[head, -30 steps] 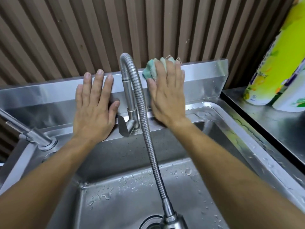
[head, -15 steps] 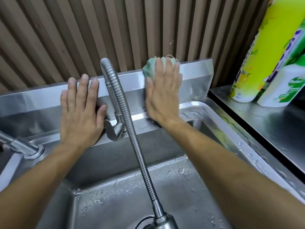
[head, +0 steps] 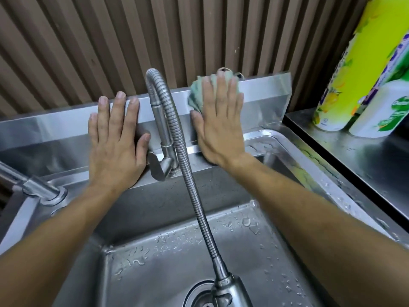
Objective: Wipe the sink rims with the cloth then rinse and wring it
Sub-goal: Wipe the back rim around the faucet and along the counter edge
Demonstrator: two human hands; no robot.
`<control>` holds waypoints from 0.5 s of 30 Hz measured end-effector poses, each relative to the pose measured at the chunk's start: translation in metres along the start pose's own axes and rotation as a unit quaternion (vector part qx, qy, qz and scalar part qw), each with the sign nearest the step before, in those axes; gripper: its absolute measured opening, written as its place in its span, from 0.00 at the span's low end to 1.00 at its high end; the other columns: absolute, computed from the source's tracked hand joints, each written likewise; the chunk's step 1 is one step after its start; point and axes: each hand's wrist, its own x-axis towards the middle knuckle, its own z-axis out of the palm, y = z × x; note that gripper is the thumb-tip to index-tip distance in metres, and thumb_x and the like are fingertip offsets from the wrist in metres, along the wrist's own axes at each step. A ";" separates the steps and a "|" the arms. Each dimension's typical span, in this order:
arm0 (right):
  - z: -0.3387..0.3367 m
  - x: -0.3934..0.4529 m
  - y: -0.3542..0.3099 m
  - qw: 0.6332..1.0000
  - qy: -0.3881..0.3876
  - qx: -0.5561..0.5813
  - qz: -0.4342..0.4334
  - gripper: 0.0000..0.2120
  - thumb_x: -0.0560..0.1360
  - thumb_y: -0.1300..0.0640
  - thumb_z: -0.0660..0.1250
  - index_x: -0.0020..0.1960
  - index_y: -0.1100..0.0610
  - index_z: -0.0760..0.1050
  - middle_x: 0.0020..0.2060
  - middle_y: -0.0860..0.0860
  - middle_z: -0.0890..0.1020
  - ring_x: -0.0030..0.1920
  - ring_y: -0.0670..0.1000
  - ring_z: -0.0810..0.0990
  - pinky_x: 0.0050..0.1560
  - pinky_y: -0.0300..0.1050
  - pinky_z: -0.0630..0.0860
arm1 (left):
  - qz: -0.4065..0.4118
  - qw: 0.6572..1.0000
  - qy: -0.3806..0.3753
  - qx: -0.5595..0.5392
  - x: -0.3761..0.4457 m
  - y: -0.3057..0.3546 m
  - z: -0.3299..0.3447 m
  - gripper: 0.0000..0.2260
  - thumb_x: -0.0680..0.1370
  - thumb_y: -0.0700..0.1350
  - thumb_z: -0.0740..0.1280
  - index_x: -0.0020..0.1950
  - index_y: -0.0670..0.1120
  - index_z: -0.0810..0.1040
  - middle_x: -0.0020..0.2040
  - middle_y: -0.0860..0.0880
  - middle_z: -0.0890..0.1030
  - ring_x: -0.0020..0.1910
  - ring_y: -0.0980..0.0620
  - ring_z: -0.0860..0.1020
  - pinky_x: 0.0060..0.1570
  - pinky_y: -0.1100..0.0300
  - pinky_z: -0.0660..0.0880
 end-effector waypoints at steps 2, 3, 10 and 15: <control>-0.016 0.006 0.036 0.993 -0.028 -0.044 -0.103 0.29 0.87 0.47 0.48 0.84 0.58 0.51 0.83 0.60 0.51 0.83 0.63 0.47 0.82 0.60 0.46 | -0.003 1.000 -0.008 -0.003 0.001 0.000 -0.002 0.32 0.84 0.55 0.55 0.85 0.52 0.45 0.85 0.47 0.47 0.84 0.41 0.44 0.80 0.49 0.36; -0.021 0.010 0.052 0.994 -0.025 -0.050 -0.092 0.28 0.87 0.48 0.49 0.84 0.58 0.51 0.83 0.60 0.51 0.83 0.63 0.47 0.83 0.59 0.46 | -0.007 1.000 -0.008 -0.004 0.001 0.002 -0.003 0.32 0.84 0.55 0.55 0.85 0.52 0.45 0.85 0.47 0.47 0.84 0.42 0.44 0.79 0.50 0.35; -0.006 0.028 -0.006 0.946 0.078 0.110 0.296 0.32 0.85 0.45 0.44 0.84 0.60 0.45 0.83 0.61 0.42 0.82 0.66 0.37 0.81 0.66 0.40 | -0.072 0.997 -0.009 -0.026 -0.001 0.009 -0.010 0.31 0.83 0.57 0.63 0.83 0.62 0.52 0.84 0.42 0.42 0.82 0.35 0.39 0.78 0.42 0.37; -0.005 -0.001 -0.016 0.995 -0.036 0.000 -0.098 0.27 0.87 0.49 0.48 0.84 0.54 0.49 0.84 0.58 0.48 0.83 0.63 0.43 0.82 0.62 0.43 | -0.065 0.997 -0.010 -0.042 -0.001 0.005 -0.011 0.31 0.83 0.56 0.64 0.83 0.62 0.53 0.85 0.47 0.44 0.82 0.37 0.39 0.77 0.39 0.37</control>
